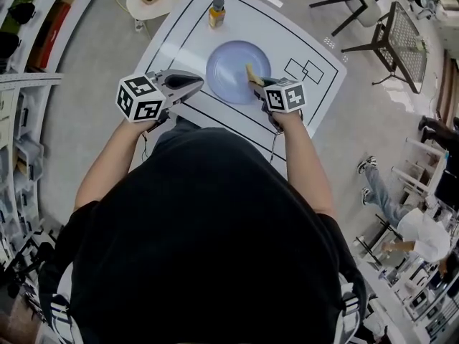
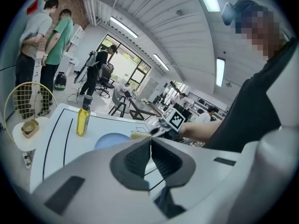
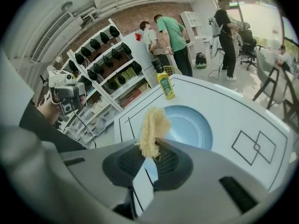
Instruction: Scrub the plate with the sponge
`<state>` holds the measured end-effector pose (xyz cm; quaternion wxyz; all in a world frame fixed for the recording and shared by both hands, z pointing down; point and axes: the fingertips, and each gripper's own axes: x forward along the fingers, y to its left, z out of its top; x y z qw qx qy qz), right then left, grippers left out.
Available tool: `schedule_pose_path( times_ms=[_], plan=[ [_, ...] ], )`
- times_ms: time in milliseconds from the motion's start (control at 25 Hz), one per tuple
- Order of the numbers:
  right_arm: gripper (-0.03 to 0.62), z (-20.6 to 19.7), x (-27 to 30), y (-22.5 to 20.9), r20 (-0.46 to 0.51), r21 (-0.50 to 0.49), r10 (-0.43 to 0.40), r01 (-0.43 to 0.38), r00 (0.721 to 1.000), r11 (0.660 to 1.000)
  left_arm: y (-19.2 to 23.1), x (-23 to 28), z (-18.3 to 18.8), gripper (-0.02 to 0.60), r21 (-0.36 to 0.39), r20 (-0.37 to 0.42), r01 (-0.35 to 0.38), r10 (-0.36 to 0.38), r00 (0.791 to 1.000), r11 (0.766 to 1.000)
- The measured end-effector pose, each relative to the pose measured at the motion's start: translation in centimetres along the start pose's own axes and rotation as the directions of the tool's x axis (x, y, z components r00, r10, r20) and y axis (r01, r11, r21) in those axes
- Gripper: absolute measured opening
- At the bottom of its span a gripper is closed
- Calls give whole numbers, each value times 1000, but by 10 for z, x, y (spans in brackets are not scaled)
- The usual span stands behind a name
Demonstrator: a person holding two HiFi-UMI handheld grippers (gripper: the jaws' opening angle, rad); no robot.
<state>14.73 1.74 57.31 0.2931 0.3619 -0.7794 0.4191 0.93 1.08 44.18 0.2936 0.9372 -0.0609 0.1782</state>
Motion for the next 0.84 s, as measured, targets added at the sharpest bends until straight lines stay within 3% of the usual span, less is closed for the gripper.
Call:
schedule_pose_path(
  times_ms=[160, 360, 520, 840],
  plan=[
    [40, -1, -21, -1, 41, 15, -9, 9, 999, 1000, -9, 3, 2, 9, 15, -14, 5, -5, 1000, 1000],
    [40, -2, -40, 3, 115, 94, 39, -50, 993, 994, -26, 11, -2, 9, 47, -44, 28, -26, 999, 998],
    [40, -3, -59, -3, 148, 101, 12, -27, 989, 994, -38, 18, -4, 9, 70, -65, 37, -32, 997, 997],
    [39, -4, -89, 4, 211, 88, -1, -18, 977, 996, -54, 16, 6, 9, 90, -28, 11, -8, 1000, 996]
  ],
)
